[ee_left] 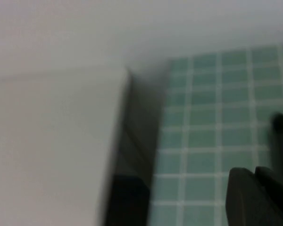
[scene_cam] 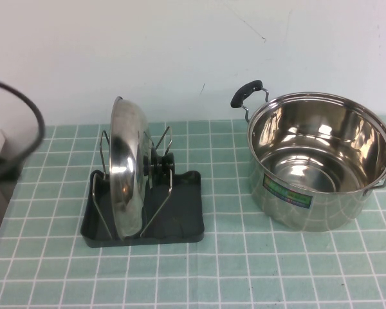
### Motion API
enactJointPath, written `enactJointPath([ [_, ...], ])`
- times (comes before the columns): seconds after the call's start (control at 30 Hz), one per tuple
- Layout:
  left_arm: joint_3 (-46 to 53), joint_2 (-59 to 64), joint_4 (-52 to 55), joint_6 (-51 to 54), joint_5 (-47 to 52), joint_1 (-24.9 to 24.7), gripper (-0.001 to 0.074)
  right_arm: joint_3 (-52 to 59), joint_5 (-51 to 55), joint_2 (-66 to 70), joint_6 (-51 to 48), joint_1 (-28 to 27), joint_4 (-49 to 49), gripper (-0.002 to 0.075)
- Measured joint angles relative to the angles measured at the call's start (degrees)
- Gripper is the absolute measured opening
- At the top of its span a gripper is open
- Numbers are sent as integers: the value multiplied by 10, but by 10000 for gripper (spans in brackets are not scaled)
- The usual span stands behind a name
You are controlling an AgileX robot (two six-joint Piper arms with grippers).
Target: Put pot lid on rack
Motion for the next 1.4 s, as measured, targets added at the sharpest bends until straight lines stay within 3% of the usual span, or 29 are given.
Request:
enactJointPath([
  [0.1,4,-19,-195,138,-13,0,1,3,-4,-16,-71,0,152,-1],
  [0.27,42,-95,-435,346,-73,-1,0,49,-80,-66,-126,0,303,-1],
  [0.63,232,-319,-736,652,-150,-1,-1,236,-265,-241,-180,0,389,-1],
  [0.9,371,-427,-787,722,-234,-1,-1,303,-331,-331,-183,0,410,-1],
  [1.4,384,-435,-791,725,-262,-1,-1,309,-336,-341,-186,0,410,-1],
])
